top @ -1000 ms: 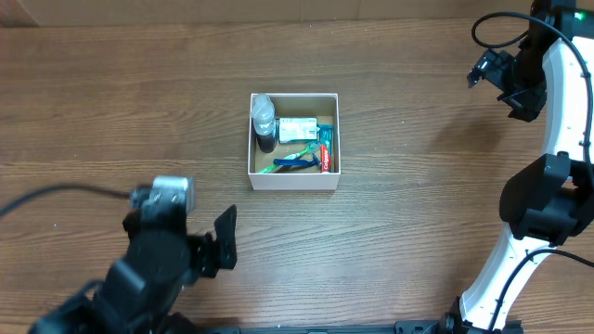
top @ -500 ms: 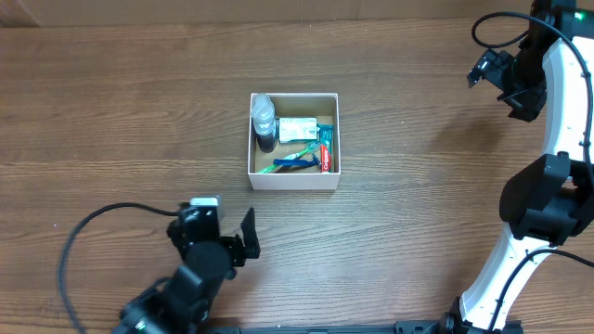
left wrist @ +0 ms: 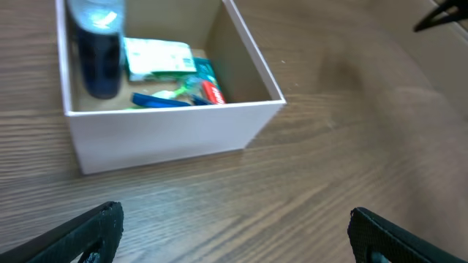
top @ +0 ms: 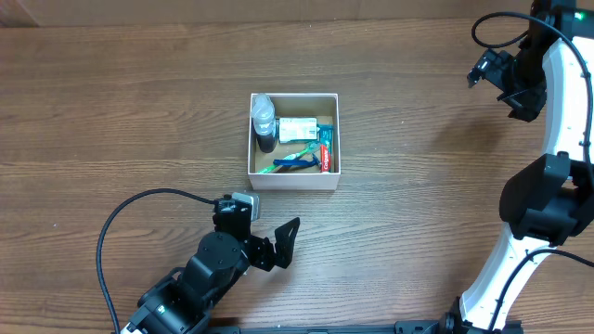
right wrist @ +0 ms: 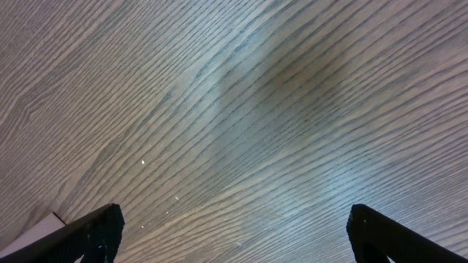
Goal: Pack container
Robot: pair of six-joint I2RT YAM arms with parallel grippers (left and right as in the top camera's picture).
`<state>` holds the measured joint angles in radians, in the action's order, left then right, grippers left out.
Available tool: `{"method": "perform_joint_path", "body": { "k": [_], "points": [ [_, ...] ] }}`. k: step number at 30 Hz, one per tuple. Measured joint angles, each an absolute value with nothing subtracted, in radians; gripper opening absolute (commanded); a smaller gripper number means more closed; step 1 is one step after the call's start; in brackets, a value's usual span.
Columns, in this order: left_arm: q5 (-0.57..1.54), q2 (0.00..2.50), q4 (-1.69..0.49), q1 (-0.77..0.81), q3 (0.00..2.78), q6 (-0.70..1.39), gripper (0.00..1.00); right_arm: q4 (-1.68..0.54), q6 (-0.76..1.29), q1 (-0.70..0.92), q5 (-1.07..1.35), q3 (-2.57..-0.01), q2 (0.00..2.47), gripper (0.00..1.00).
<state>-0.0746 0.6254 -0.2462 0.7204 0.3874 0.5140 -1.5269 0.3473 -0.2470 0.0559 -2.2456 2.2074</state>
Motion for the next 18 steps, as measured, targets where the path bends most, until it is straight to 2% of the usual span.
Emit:
{"method": "perform_joint_path", "body": {
  "k": [9,14,18],
  "points": [
    [-0.036,0.748,-0.228,0.721,0.386,0.435,1.00,-1.526,0.347,-0.247,0.056,-2.246,2.207,1.00],
    [-0.012,0.783,-0.191,0.725,0.371,0.281,1.00,-1.526,0.347,-0.247,0.056,-2.246,2.207,1.00],
    [0.063,0.755,-0.054,0.686,0.316,0.147,1.00,-1.526,0.348,-0.247,0.056,-2.246,2.207,1.00]
  ]
}}
